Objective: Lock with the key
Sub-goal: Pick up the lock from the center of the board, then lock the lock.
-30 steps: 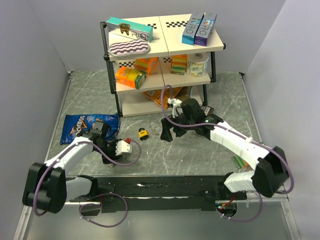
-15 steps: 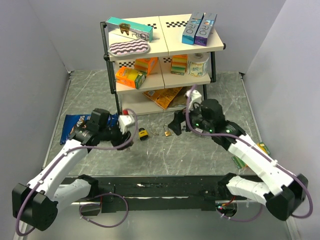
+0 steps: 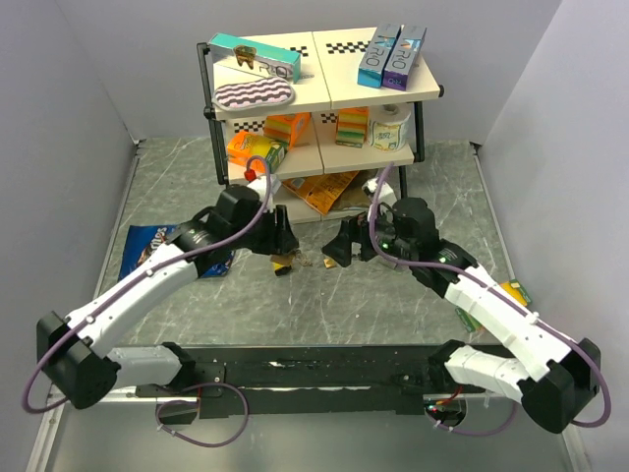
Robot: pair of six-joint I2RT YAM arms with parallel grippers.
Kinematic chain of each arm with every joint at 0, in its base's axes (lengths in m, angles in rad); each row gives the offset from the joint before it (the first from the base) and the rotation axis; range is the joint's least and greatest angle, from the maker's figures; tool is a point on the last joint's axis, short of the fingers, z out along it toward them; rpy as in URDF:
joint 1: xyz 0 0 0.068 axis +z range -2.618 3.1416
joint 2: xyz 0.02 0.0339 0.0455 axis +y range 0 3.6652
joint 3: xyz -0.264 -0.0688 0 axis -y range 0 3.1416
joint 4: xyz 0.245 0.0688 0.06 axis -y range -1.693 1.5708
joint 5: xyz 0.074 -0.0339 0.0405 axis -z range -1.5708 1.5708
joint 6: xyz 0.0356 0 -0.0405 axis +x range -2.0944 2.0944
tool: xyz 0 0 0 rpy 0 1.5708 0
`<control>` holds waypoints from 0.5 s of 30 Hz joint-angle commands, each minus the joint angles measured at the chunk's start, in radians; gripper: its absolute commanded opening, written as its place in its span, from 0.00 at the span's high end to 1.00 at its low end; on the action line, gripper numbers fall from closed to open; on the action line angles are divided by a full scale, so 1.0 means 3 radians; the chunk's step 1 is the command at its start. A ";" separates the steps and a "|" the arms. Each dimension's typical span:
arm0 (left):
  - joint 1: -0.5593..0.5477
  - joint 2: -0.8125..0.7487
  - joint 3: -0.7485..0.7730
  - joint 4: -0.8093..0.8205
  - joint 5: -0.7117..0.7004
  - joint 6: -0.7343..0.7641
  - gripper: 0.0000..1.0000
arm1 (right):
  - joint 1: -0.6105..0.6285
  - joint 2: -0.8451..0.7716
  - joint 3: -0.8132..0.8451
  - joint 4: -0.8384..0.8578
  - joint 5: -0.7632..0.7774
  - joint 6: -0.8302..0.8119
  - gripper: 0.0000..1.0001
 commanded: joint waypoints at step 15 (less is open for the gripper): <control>-0.0114 0.0455 0.0740 -0.0022 -0.0690 -0.1344 0.99 | 0.0309 0.0534 0.0020 0.0944 -0.0145 0.1034 0.05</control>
